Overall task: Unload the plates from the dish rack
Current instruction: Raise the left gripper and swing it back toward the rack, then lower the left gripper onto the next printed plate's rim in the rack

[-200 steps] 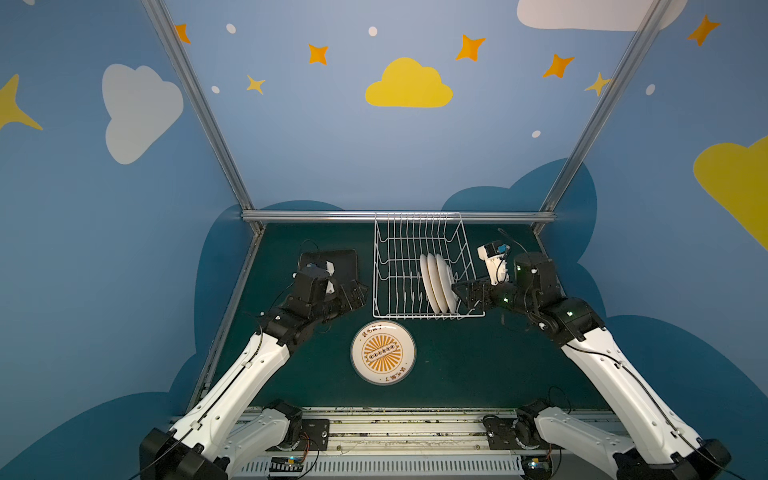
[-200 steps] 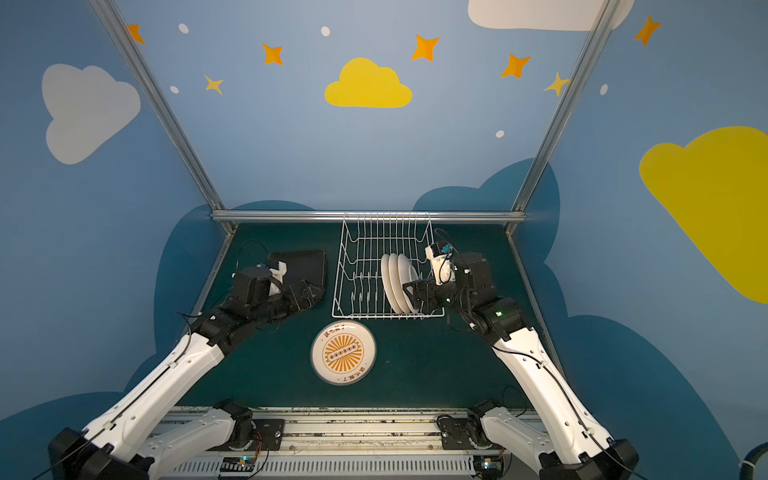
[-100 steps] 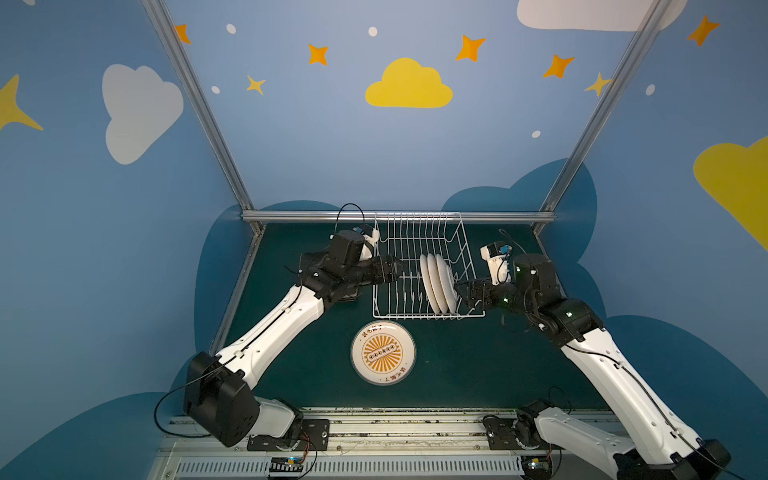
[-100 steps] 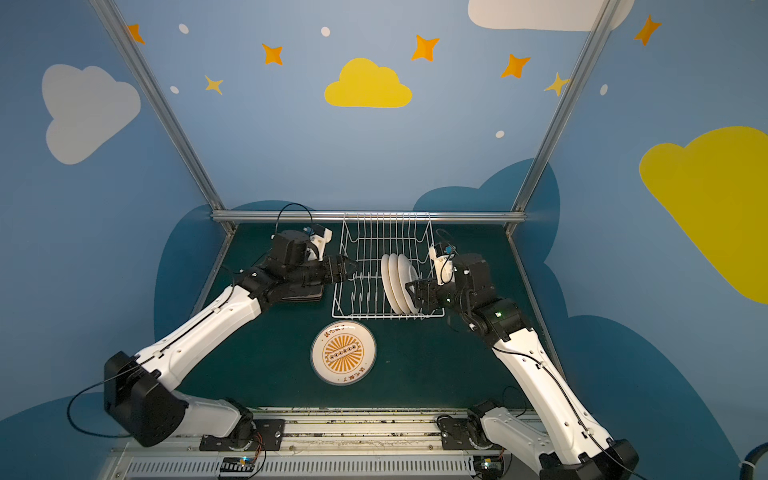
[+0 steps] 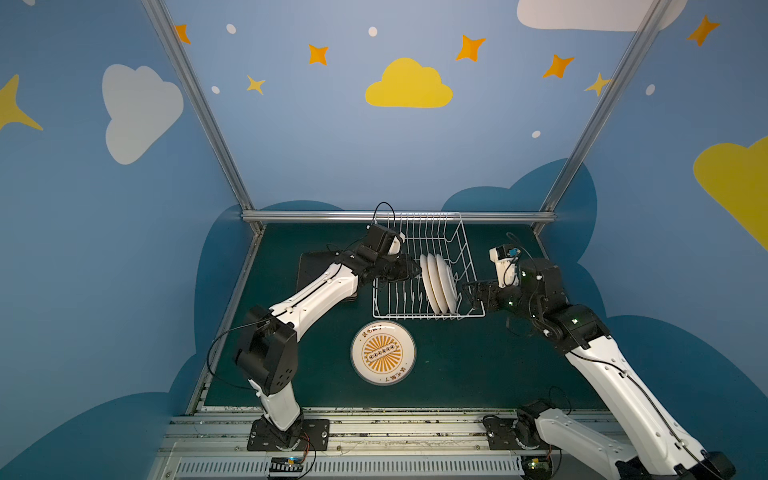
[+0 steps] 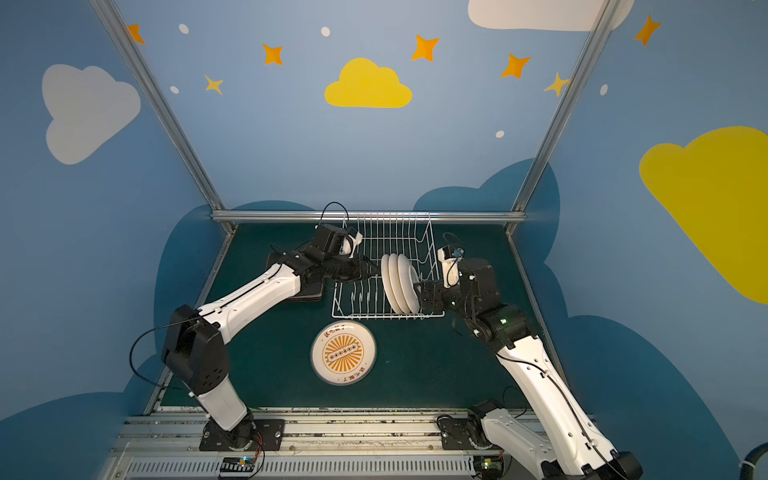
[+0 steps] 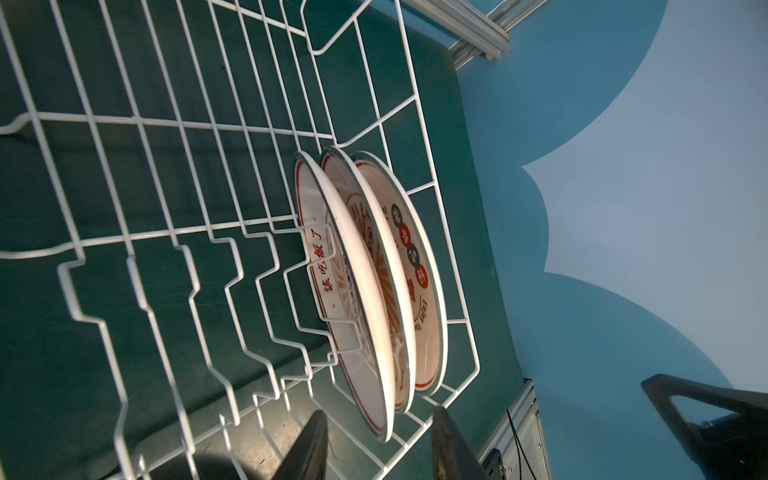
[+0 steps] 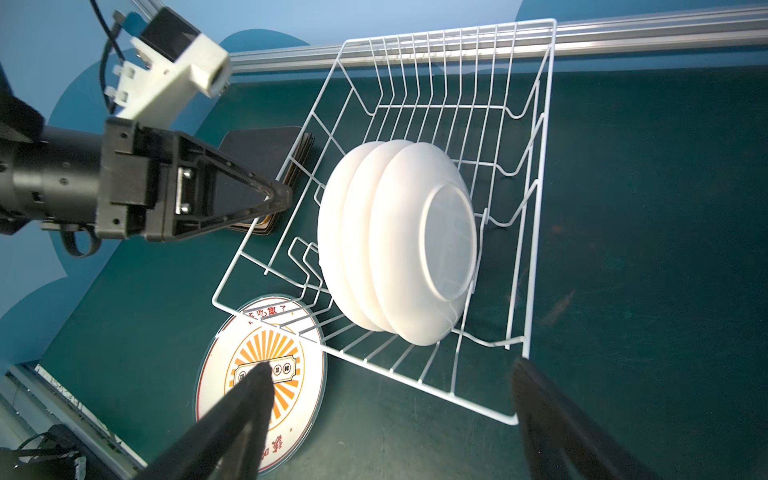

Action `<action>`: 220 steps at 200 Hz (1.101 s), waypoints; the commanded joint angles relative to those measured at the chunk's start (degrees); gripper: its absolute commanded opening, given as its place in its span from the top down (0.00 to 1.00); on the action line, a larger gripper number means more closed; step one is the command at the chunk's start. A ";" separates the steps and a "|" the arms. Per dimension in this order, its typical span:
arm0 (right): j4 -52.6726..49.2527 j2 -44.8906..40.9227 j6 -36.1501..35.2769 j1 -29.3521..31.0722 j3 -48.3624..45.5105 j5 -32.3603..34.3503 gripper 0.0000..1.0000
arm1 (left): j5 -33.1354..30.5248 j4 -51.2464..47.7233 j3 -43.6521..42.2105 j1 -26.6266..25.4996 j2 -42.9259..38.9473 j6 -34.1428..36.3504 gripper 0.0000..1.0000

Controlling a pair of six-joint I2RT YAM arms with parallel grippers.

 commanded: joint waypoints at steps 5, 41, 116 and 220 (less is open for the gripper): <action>-0.43 -0.97 0.26 -0.54 -0.77 0.43 0.11 | 2.76 -1.74 2.88 -0.63 2.15 -1.14 0.60; -0.41 -0.81 0.26 -1.01 -0.68 0.08 0.11 | 3.36 0.12 2.75 -1.03 4.77 -2.54 0.68; -0.19 -0.64 0.68 -1.47 -0.72 -0.45 0.11 | 2.84 0.83 3.90 -1.35 8.46 -3.84 0.69; 0.10 -0.18 1.62 -1.64 -0.77 -0.72 0.11 | 3.33 2.23 3.58 -1.82 10.15 -7.69 0.90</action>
